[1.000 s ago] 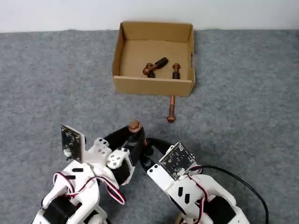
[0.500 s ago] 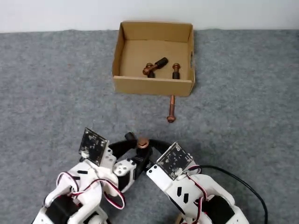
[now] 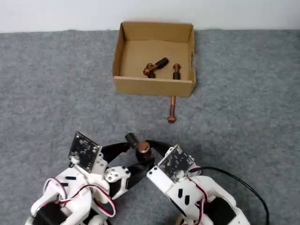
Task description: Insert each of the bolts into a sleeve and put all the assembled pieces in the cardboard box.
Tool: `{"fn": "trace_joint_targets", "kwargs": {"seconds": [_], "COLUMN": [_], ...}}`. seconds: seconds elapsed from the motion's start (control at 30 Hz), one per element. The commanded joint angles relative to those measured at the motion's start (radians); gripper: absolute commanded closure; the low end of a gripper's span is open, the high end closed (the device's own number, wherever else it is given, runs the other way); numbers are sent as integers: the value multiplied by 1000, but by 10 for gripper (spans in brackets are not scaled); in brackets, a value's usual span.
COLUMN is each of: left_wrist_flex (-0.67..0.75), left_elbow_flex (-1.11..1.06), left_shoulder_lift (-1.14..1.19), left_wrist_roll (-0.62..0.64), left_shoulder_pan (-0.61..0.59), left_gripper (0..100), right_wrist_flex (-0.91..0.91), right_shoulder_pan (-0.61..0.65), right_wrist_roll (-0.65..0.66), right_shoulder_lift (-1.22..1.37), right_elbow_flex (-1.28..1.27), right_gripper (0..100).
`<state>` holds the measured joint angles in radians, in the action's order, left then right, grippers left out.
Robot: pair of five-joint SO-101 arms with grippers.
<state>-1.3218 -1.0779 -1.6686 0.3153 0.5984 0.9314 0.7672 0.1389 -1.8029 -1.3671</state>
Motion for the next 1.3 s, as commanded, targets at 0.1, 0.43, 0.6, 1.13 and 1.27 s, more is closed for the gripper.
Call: {"fn": "trace_joint_targets", "kwargs": {"seconds": [0.1,0.43,0.6,1.13,1.27], "left_wrist_flex": [-5,270,331,364,364], "left_elbow_flex": [56,-318,-503,-611,-611], "left_shoulder_lift": [3,2,2,9,9], "left_wrist_roll": [-72,-249,-256,-255,-255], "left_shoulder_pan": [-253,-654,-672,-680,-680], "left_gripper": [886,996,995,995,995], "right_wrist_flex": [-21,35,147,38,-119], "right_shoulder_pan": [-209,-490,-501,-504,-504], "right_wrist_roll": [-3,-3,-3,-115,-133], "right_shoulder_lift": [1,4,4,527,831], "right_elbow_flex": [29,71,152,466,628], "right_gripper": [991,991,991,991,991]}}
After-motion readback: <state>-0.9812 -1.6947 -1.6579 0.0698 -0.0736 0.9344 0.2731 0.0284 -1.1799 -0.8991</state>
